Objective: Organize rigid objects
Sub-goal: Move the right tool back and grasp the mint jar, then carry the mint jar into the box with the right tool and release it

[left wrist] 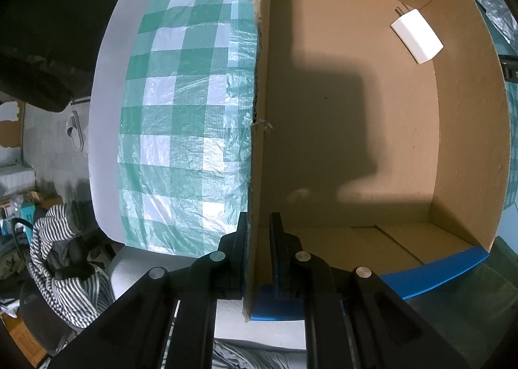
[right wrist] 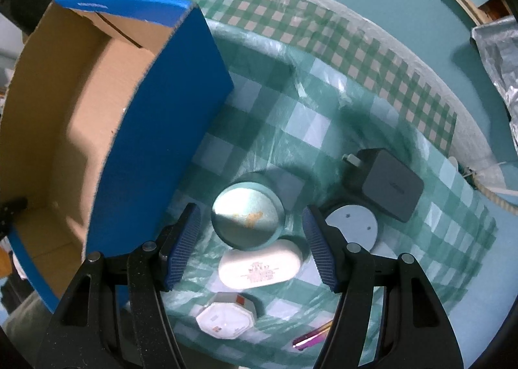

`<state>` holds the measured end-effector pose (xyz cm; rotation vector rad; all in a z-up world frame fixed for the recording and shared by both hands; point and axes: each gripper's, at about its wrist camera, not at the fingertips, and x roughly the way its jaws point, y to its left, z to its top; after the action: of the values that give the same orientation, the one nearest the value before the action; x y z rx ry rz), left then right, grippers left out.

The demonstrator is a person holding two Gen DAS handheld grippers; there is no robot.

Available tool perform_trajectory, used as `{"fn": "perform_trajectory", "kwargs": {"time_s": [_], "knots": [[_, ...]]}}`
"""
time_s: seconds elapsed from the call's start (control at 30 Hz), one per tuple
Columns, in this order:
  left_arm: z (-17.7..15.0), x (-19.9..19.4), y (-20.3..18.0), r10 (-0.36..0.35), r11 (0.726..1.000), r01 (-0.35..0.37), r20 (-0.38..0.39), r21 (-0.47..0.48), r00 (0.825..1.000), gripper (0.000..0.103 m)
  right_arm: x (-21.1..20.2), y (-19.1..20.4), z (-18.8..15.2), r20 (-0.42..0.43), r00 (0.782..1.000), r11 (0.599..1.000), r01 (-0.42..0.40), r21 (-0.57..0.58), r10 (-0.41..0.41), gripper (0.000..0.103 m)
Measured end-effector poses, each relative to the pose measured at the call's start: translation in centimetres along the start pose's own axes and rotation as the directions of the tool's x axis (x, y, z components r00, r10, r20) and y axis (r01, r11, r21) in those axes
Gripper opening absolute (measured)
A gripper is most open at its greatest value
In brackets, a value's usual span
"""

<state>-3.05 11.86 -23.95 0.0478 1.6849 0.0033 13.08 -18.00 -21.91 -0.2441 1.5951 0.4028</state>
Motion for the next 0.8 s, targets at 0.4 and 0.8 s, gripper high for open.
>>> {"fn": "perform_trajectory", "kwargs": {"time_s": [0.4, 0.8], "knots": [[-0.1, 0.0, -0.1, 0.002, 1.000, -0.002, 0.002, 0.002, 1.000, 0.011, 2.0, -0.5, -0.1, 0.012, 1.000, 0.999, -0.022, 0.039, 0.022, 0.054], [-0.3, 0.0, -0.2, 0.005, 1.000, -0.005, 0.005, 0.008, 1.000, 0.011, 0.9, 0.3, -0.6, 0.037, 0.999, 1.000, 0.001, 0.000, -0.001, 0.044]]}}
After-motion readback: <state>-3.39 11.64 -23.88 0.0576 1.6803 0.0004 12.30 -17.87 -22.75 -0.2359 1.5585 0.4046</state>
